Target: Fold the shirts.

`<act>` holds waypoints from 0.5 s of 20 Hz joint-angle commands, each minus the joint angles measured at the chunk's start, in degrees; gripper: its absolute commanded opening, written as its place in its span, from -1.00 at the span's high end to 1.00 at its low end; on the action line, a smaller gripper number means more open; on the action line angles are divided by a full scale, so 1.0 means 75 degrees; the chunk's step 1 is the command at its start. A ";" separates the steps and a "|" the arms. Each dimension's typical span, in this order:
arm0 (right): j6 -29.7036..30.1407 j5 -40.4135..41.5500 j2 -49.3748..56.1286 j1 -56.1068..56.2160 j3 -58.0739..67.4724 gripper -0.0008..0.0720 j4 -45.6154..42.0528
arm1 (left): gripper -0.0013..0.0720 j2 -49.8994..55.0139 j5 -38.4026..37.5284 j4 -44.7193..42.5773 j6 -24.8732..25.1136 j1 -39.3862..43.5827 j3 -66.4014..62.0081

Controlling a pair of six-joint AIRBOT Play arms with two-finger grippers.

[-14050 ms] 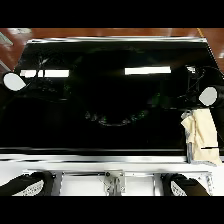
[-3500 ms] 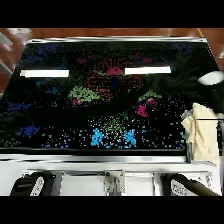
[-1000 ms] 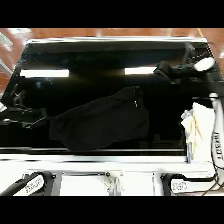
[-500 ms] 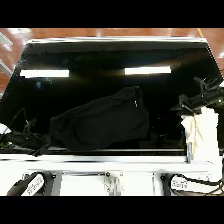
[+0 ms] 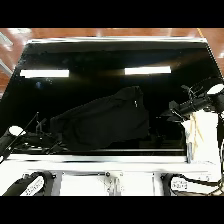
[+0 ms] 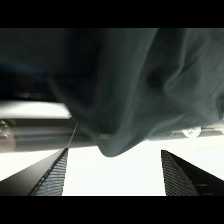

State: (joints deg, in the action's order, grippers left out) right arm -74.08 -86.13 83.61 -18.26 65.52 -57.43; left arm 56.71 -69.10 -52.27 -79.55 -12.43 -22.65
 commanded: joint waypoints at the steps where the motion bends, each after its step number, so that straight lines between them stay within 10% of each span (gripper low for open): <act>1: -0.0023 0.0152 -0.0003 0.0044 -0.0047 -0.66 0.0058 | -1.00 0.0609 0.0600 0.0187 0.0009 0.0507 0.0020; 3: -0.0023 0.0178 -0.0003 0.0044 -0.0207 -0.66 0.0178 | -0.73 0.0816 0.1014 0.0478 -0.0003 0.0551 0.0015; 5: -0.0020 0.0344 -0.0003 0.0090 -0.0632 -0.89 0.0280 | 0.70 0.0813 0.1387 0.1099 0.0204 0.0551 0.0012; 10: 0.0338 0.1600 -0.0003 0.1236 -0.2017 -0.89 0.0318 | 0.84 0.0790 0.1553 0.1378 0.0525 0.0551 -0.0102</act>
State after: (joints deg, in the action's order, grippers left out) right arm -72.71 -80.38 83.61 -13.15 55.13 -55.48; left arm 62.48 -58.74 -43.75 -76.79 -8.47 -22.90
